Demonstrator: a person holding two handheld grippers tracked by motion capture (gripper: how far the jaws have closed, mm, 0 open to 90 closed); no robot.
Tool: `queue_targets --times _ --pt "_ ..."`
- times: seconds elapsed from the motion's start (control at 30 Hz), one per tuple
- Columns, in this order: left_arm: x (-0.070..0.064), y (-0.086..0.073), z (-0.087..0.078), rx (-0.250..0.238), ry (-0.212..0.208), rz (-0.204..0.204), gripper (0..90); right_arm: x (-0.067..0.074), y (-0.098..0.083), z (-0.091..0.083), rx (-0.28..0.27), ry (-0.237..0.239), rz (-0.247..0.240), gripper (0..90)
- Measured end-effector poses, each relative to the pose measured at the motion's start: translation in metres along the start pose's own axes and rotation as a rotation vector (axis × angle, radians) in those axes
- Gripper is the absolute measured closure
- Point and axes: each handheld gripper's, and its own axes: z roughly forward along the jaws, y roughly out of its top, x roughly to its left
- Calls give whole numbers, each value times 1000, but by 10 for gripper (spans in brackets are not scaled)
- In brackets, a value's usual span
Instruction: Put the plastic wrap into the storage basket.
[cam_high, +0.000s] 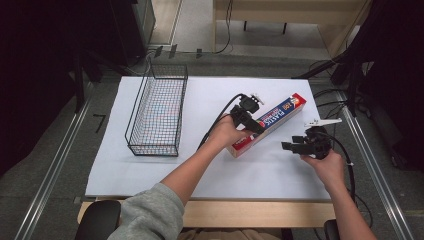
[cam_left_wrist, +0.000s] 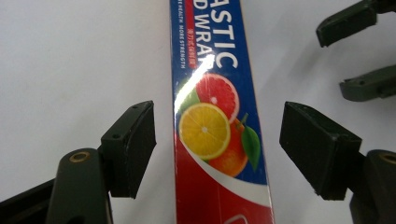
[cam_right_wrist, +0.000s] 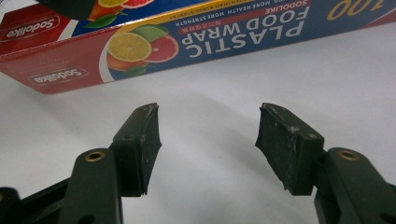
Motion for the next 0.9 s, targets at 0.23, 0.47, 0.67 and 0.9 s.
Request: queue_targets --times 0.23,0.47,0.67,0.9 --pt "-2 13 21 28 -2 5 274 -2 0 -1 -4 -2 4 403" --pt "-4 17 37 40 9 3 287 -3 -1 -2 -9 0 7 403" --pt "-4 18 47 63 24 7 304 -4 -2 -4 -10 0 14 403" --pt "-5 24 52 75 40 27 344 -5 -2 -4 -13 1 16 403"
